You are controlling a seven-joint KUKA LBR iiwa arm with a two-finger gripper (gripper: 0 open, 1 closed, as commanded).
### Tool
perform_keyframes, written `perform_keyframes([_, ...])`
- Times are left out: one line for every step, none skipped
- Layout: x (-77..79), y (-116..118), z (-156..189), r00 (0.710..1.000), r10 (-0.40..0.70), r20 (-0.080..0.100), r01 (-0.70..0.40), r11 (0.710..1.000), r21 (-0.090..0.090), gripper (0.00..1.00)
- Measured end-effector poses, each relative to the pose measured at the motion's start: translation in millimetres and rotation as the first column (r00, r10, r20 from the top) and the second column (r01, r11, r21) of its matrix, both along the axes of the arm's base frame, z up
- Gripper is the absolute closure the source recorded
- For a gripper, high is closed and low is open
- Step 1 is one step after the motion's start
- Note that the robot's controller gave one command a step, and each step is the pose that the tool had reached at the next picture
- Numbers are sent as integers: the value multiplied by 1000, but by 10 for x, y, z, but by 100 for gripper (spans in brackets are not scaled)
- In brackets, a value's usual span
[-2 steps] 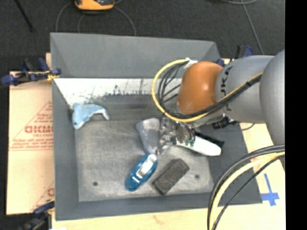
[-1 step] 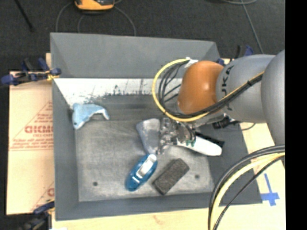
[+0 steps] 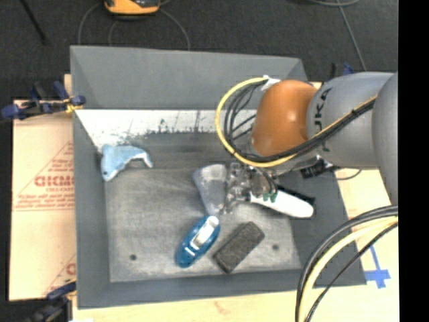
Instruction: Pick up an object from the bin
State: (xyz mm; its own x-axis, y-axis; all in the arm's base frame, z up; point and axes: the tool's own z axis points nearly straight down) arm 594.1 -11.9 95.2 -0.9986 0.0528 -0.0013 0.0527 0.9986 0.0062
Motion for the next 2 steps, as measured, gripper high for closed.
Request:
perform_keyframes([18, -3, 118, 1000, 0, 4, 0, 1000, -2, 100])
perform_keyframes([24, 3, 170, 1000, 0, 7, 0, 1000, -2, 100])
